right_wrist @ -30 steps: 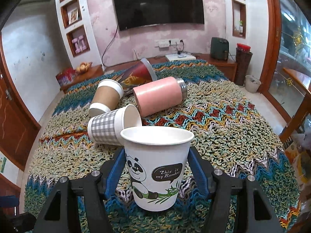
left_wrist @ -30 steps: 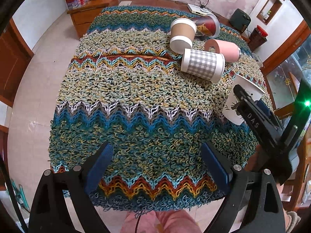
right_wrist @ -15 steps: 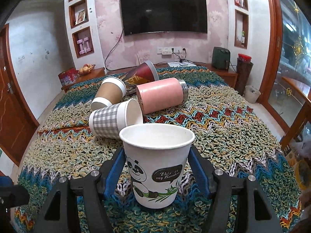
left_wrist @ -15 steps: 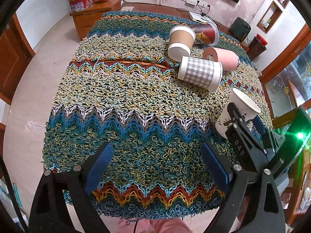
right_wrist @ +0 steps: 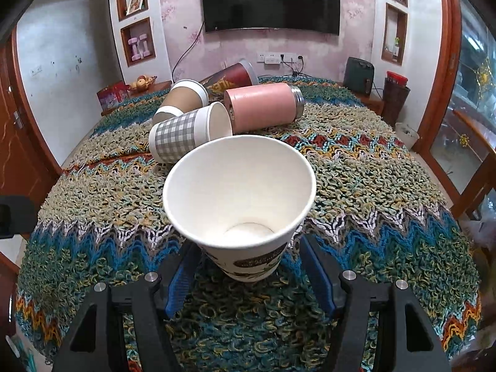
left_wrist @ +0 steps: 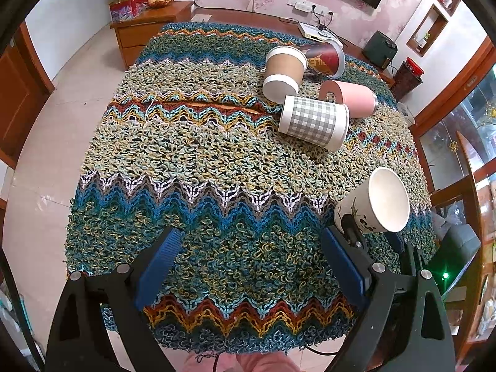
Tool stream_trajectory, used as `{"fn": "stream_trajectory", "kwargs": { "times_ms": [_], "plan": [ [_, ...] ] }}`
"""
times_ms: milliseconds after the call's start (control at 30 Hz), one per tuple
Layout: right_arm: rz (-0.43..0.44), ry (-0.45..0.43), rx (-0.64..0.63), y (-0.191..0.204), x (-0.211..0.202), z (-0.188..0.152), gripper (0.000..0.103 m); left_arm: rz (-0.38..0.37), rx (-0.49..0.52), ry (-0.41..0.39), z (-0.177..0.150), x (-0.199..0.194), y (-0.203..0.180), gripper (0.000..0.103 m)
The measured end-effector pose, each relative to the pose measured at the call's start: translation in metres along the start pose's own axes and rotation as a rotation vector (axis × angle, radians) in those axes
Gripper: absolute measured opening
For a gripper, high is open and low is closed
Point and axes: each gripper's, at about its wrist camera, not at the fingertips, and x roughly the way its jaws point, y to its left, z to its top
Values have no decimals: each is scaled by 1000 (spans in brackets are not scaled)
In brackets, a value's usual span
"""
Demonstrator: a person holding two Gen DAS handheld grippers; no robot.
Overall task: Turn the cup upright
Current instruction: 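Open the right tool's fingers and pull back from the panda cup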
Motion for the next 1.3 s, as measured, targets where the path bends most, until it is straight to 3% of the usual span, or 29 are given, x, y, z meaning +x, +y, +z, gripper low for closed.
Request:
{"fn": "stream_trajectory", "kwargs": {
  "times_ms": [333,567,833,1300],
  "plan": [
    [1,21,-6,-1,-3,3,71,3,18,3,-1,3,-2,93],
    [24,48,-6,-5,-28,2,71,13,32,1,-3,-7,-7,93],
    [55,102,-27,-4,-80,22,71,30,64,-12,-4,-46,-14,93],
    [59,179,-59,1,-156,86,71,72,85,-97,12,-129,-25,93]
  ]
}}
